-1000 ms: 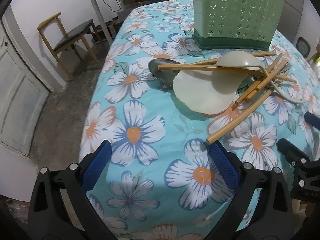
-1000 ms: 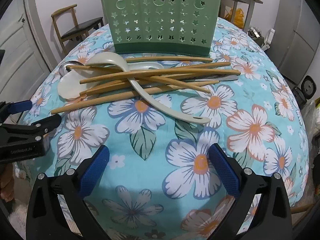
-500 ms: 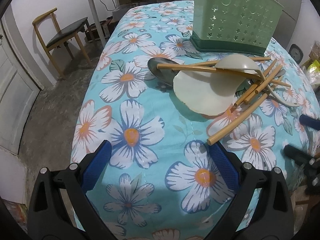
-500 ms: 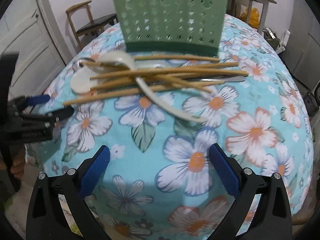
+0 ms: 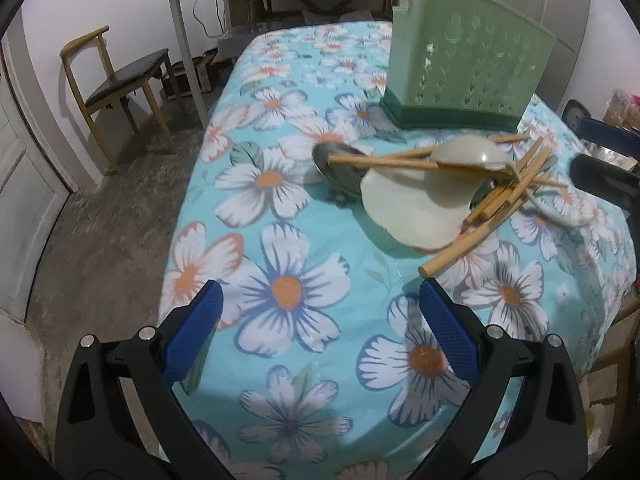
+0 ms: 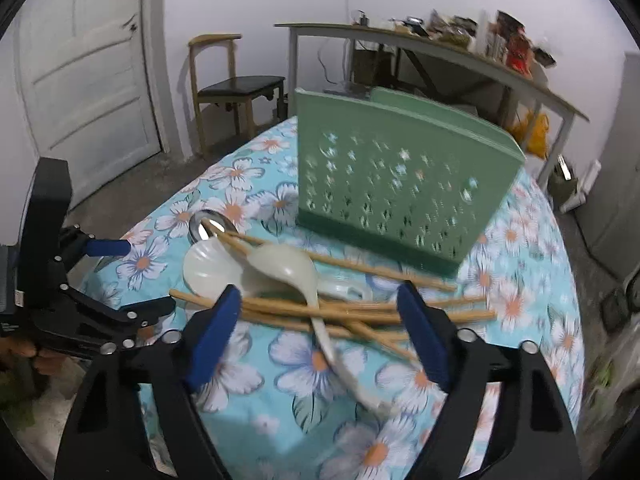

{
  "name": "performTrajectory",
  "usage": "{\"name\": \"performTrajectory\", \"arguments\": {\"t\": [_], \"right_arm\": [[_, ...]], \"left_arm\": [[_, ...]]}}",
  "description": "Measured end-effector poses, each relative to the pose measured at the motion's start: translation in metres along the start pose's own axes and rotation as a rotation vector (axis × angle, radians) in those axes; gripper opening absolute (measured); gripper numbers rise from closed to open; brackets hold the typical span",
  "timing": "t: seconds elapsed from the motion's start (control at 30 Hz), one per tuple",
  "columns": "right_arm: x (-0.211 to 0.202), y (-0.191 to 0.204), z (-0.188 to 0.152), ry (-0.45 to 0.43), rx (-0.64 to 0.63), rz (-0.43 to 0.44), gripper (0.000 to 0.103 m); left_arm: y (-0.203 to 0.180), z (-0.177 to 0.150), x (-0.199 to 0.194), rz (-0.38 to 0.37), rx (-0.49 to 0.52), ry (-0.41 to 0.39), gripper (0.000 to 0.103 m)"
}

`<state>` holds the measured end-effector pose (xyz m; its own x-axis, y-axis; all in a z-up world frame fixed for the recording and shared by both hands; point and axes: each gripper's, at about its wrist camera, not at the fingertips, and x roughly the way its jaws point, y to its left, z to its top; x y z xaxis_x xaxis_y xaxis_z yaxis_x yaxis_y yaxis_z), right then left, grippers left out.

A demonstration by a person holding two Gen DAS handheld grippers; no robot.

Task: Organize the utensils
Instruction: 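Move both tools toward the white utensils beside the green holder, then close the right gripper on the round white ladle while the left gripper grasps the white spoon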

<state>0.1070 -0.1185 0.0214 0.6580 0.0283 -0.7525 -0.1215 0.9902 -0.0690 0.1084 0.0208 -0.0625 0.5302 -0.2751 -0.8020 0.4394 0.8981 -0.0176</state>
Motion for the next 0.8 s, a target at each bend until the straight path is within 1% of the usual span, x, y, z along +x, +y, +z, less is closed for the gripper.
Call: {"name": "performTrajectory", "arguments": {"t": [0.13,0.17,0.23,0.3,0.37,0.47,0.53,0.6,0.63,0.8], "right_arm": [[0.008,0.013,0.011,0.006,-0.088,-0.012,0.066],[0.011,0.017,0.013,0.015,-0.121,-0.017,0.063],[0.017,0.025,0.015,0.036,-0.17,-0.018,0.06],[0.022,0.031,0.014,0.054,-0.21,-0.031,0.054],[0.028,0.037,0.014,0.073,-0.249,-0.048,0.053],[0.04,0.046,0.013,0.106,-0.309,-0.071,0.048],[0.047,0.05,0.012,0.128,-0.345,-0.088,0.042],[0.053,0.052,0.011,0.146,-0.353,-0.091,0.032],[0.056,0.052,0.012,0.155,-0.345,-0.089,0.024],[0.049,0.042,0.018,0.139,-0.268,-0.093,0.013]], "left_arm": [[0.01,0.005,-0.008,-0.035,-0.03,-0.064,0.095],[0.014,0.006,-0.01,-0.046,-0.041,-0.081,0.095],[0.019,0.008,-0.012,-0.066,-0.058,-0.106,0.095],[0.022,0.009,-0.014,-0.089,-0.07,-0.124,0.095],[0.024,0.009,-0.013,-0.102,-0.076,-0.132,0.095],[0.026,0.01,-0.009,-0.131,-0.088,-0.136,0.095],[0.026,0.009,-0.008,-0.149,-0.094,-0.14,0.095],[0.027,0.009,-0.008,-0.164,-0.098,-0.15,0.094],[0.027,0.009,-0.007,-0.172,-0.1,-0.15,0.093],[0.03,0.009,-0.001,-0.205,-0.124,-0.135,0.079]]}}
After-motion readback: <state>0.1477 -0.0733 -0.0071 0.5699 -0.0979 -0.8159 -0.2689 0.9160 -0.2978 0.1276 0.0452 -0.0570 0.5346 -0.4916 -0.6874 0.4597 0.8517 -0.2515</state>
